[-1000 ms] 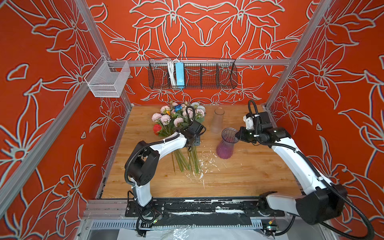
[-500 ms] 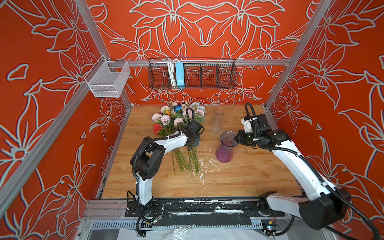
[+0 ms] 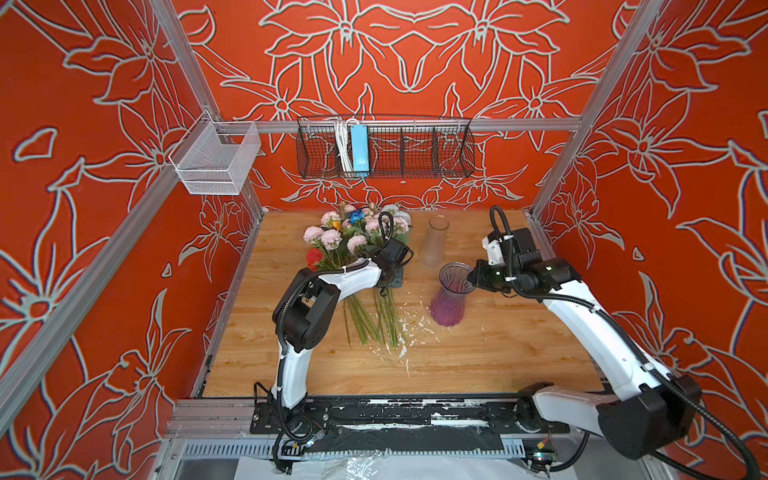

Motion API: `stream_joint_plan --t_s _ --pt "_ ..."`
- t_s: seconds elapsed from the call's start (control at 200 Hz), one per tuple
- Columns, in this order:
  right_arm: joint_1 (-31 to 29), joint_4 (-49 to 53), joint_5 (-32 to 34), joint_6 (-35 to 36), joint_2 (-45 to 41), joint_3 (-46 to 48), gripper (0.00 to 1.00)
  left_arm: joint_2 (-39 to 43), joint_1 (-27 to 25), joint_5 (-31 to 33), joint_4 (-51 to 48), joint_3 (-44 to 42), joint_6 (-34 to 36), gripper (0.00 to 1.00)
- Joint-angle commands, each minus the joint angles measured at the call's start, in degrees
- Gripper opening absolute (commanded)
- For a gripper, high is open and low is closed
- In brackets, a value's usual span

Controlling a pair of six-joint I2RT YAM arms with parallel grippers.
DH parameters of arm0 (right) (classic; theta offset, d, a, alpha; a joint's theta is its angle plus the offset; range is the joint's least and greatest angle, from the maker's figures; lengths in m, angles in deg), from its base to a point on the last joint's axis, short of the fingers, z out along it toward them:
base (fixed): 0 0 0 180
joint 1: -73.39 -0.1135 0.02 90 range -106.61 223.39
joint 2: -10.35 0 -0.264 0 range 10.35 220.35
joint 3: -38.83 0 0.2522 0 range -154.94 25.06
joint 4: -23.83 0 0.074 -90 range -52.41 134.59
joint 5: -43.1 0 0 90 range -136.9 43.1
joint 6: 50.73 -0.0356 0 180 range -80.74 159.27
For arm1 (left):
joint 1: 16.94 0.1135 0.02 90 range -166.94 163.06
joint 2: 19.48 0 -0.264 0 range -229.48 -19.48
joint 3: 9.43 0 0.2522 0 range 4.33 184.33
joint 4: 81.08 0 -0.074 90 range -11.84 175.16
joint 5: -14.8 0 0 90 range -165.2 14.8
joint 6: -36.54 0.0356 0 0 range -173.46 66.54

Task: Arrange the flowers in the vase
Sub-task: 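Close the left gripper on one pink rose stem and lift it upward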

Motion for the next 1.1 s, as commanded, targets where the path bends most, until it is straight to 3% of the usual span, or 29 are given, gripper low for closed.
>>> stream_joint_plan --t_s 0.0,0.15,0.59,0.846,1.096 --pt "-0.5 -2.1 -0.5 -0.8 -1.6 -2.3 0.00 0.1 0.1 0.6 -1.8 0.7 0.4 0.31" --pt "-0.5 -1.9 -1.1 -1.0 -0.4 -3.1 0.00 -0.7 0.1 1.2 -1.9 0.7 1.0 0.30" --pt "-1.1 -0.2 -2.0 -0.9 3.2 -6.7 0.00 4.1 0.1 -0.1 -1.1 -0.3 2.2 0.00" --pt "-1.2 -1.5 -2.9 -1.5 3.0 -6.3 0.00 10.7 0.1 -3.2 -1.3 -1.6 0.1 0.00" --pt "-2.1 -2.8 -4.6 -1.9 6.0 -7.4 0.00 24.7 0.1 -8.8 1.4 -7.4 -1.8 0.00"
